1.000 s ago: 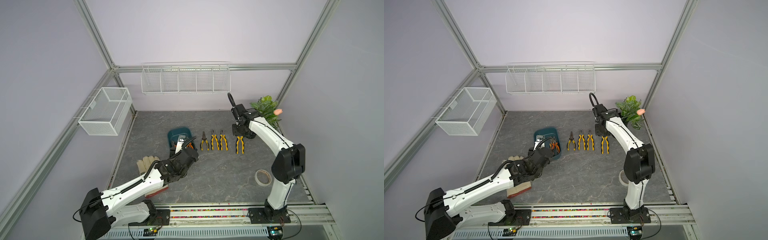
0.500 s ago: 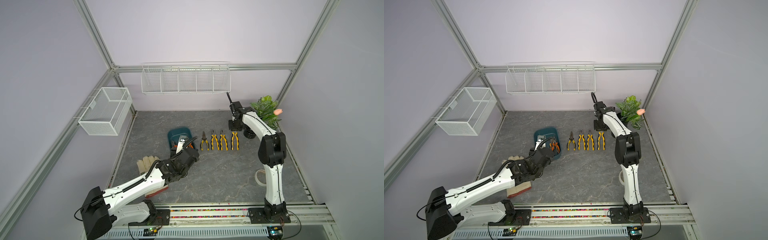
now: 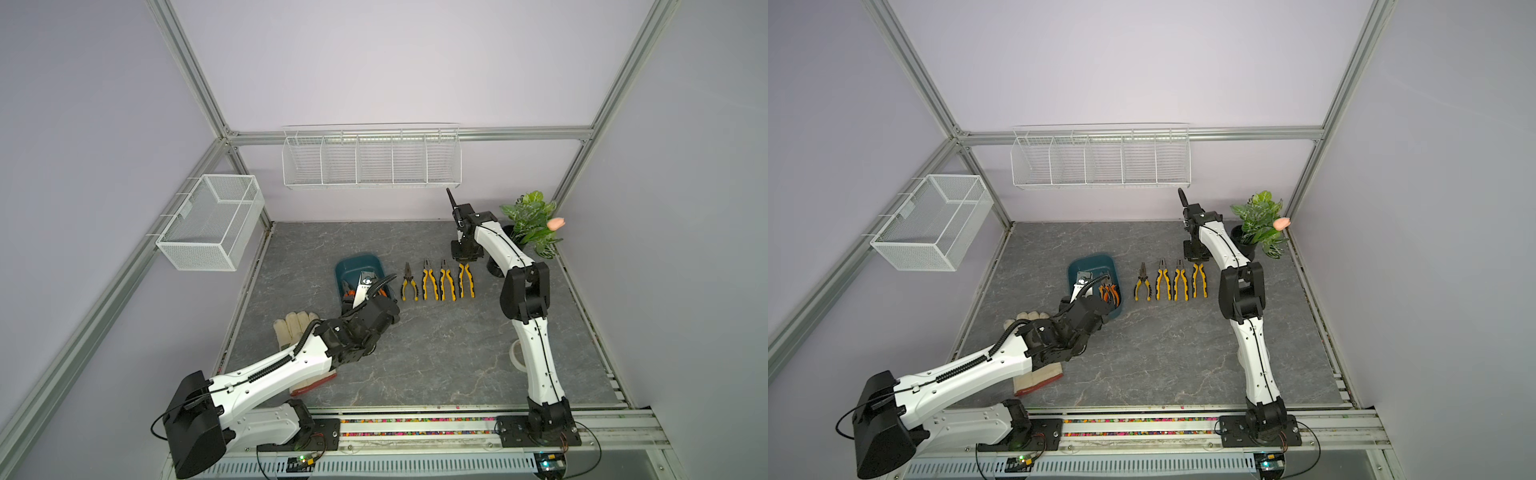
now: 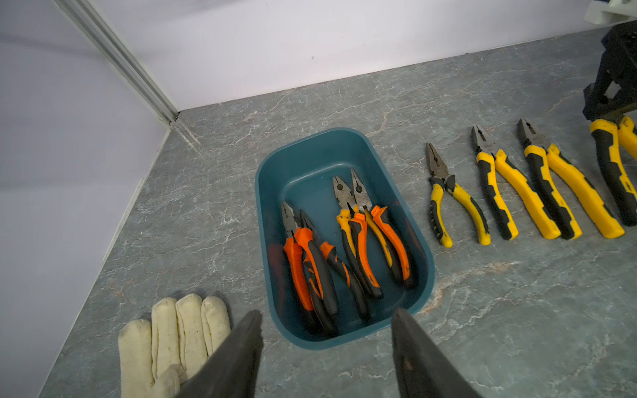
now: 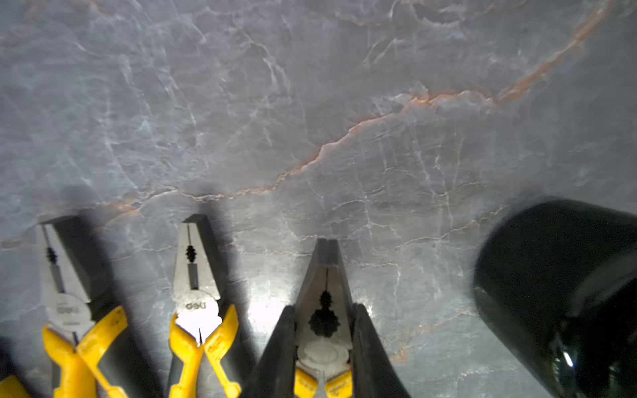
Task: Take the pliers out of the storage box
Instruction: Place the pliers at the center of the board.
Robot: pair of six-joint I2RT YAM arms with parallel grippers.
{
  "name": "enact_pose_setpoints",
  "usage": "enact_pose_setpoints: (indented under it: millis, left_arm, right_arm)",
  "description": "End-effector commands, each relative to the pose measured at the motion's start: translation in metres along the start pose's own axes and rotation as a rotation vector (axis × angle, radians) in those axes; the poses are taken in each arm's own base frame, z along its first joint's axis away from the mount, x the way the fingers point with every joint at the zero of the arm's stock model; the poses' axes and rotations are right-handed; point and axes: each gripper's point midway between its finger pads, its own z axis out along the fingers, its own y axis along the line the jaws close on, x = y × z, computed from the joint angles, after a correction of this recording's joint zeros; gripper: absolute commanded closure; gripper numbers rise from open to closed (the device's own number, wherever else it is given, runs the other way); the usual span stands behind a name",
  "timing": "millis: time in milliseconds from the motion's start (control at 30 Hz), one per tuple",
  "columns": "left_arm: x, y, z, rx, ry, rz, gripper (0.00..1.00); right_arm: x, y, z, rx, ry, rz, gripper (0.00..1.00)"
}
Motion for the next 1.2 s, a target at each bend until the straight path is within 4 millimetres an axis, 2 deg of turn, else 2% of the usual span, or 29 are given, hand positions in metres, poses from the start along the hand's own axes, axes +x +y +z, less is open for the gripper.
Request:
enact_pose_setpoints:
  millis: [0,367,533,667,800,900,1000,1100,1167]
  left_arm:
    - [-0.007,0.000,0.000,-0.009,-0.009,-0.013,0.38]
    - [-0.001,0.003,-0.001,-0.010,0.001,-0.022,0.38]
    - [0.000,0.004,-0.001,-0.011,0.004,-0.023,0.38]
    - [0.003,0.002,0.000,-0.013,0.013,-0.019,0.38]
    - [0.006,0.001,0.002,-0.009,0.022,-0.016,0.38]
    - [0.009,0.001,0.003,-0.009,0.028,-0.013,0.38]
    - [0.010,0.000,0.004,-0.010,0.036,-0.006,0.38]
    - [0.013,-0.001,0.008,-0.018,0.048,0.000,0.34]
    - [0.017,-0.001,0.014,-0.024,0.082,0.006,0.33]
  right_arm:
    - [0.003,-0.001,0.004,-0.017,0.030,0.013,0.92]
    - [0.005,-0.004,0.022,-0.015,0.075,0.026,0.89]
    - [0.003,-0.006,0.024,-0.011,0.077,0.028,0.84]
    - [0.004,-0.007,0.027,-0.009,0.087,0.035,0.79]
    - [0.004,-0.006,0.027,-0.012,0.091,0.048,0.64]
    - [0.001,-0.004,0.023,-0.027,0.081,0.049,0.56]
    - [-0.005,-0.003,0.013,-0.043,0.055,0.050,0.52]
    - [-0.011,0.004,-0.009,-0.063,0.010,0.032,0.46]
    - [-0.016,0.014,-0.030,-0.084,-0.037,0.013,0.45]
